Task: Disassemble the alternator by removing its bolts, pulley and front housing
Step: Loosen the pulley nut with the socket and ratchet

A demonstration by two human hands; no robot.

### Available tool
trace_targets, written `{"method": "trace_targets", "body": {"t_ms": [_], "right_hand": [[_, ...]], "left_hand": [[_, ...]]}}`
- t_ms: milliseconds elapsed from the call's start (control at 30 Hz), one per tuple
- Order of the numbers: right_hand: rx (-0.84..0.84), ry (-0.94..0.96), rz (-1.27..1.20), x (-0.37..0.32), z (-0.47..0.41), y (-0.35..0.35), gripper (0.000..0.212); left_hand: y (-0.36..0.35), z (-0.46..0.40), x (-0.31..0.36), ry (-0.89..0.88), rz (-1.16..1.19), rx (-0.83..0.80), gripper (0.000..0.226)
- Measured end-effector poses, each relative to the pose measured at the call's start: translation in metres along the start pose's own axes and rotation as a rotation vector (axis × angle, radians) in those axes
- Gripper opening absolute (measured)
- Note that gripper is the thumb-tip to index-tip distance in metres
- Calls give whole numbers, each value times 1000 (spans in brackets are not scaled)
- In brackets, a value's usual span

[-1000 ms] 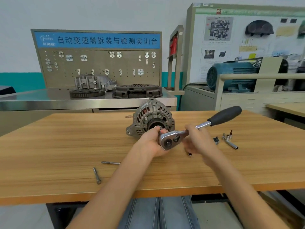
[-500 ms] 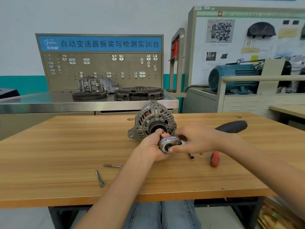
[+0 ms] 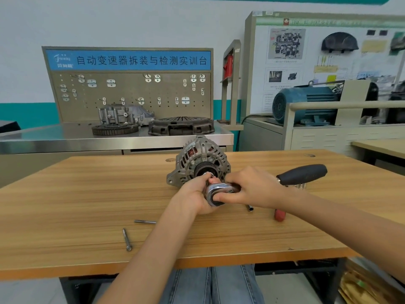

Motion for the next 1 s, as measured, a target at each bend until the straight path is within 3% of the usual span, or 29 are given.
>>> {"method": "trace_targets", "body": {"t_ms": [233, 600, 733, 867, 1000], "right_hand": [[81, -76, -145, 2, 5, 3, 50], [125, -92, -152, 1, 9, -4, 46], [52, -125, -256, 1, 12, -10, 42], [-6, -136, -311, 2, 11, -15, 19], [-87, -88, -295, -5, 10, -24, 10]], "left_hand": [[-1, 2, 1, 2, -26, -12, 40], [0, -3, 1, -16, 46, -4, 33], [-1, -4, 1, -8, 62, -33, 35], [2, -8, 1, -17, 61, -79, 36], [6, -14, -1, -50, 45, -80, 36]]}}
Point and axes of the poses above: each hand's wrist, its own z-axis away from the middle knuckle, its own y-axis out of the back of the hand, x = y × z, the point moved 6 cm from there along -z, towards the middle knuckle, and after that the axes turned 13 degrees about x, right-handed, at the moved point
